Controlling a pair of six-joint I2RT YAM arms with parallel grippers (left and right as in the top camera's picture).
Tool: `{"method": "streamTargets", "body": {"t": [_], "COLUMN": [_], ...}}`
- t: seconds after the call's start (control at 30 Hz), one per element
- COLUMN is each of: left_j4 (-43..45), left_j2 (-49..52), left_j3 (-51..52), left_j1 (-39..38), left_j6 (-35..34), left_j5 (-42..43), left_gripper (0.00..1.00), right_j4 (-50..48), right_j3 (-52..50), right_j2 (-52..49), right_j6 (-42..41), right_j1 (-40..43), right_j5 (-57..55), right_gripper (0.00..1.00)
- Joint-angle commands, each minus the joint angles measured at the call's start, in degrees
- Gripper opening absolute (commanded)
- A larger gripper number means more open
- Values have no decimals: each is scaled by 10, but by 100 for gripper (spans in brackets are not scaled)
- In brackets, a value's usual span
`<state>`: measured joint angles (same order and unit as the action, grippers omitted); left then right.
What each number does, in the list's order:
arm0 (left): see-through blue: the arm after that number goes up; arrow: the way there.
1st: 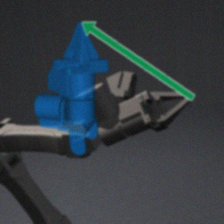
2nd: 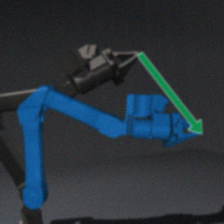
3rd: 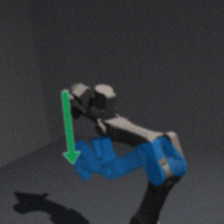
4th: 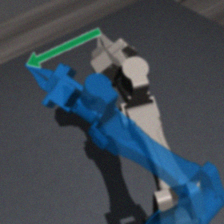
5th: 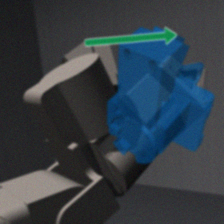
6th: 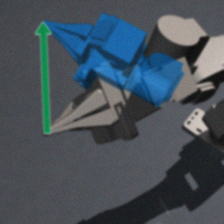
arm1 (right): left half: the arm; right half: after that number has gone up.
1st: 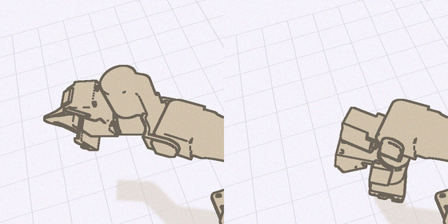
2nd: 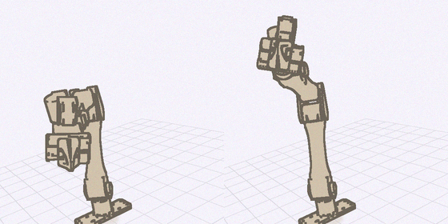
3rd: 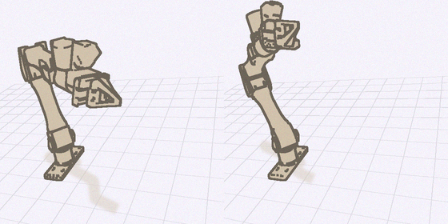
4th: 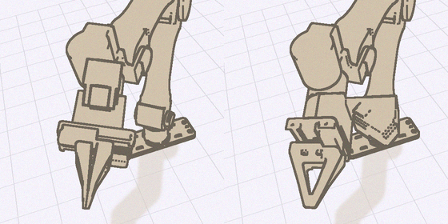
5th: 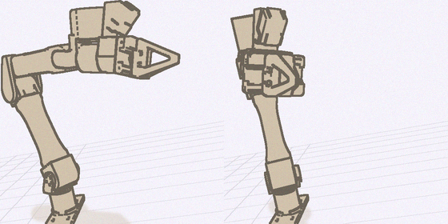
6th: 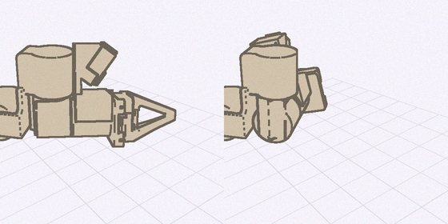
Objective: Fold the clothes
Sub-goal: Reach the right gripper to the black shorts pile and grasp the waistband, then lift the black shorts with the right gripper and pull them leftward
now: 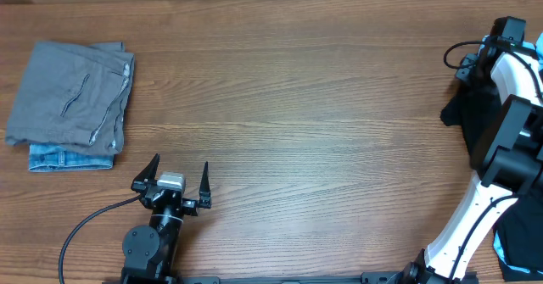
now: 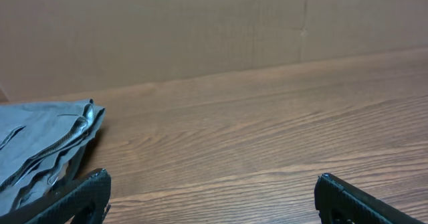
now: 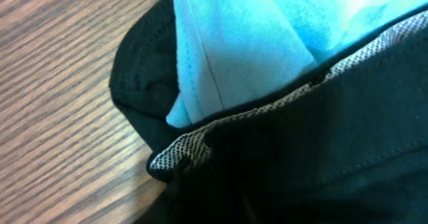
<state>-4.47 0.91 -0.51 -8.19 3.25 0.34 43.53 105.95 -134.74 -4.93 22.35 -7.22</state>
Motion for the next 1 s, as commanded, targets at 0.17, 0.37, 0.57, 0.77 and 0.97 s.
{"method": "streamTargets", "body": {"t": [0.17,0.37,0.57,0.77,0.97], "left_j4": [0,0,0,0,0], "left_j2": [-2,-2,-2,-2,-2], "left_j3": [2,2,2,2,2], "left_j1": [-2,-2,-2,-2,-2], "left_j6": [10,10,10,10,10], "left_j5": [-5,-5,-5,-5,-5], "left_gripper": [100,100,100,100,100], "right_j4": [108,181,212,242,248], "right_j3": [77,163,183,183,183], "right_j2": [20,100,198,290,372], "right_j6": [-11,-11,-10,-10,-10], "right_j1": [-7,-3,19,54,73], "right_j5": [75,74,73,73,73], "right_gripper": [15,10,4,4,4]}}
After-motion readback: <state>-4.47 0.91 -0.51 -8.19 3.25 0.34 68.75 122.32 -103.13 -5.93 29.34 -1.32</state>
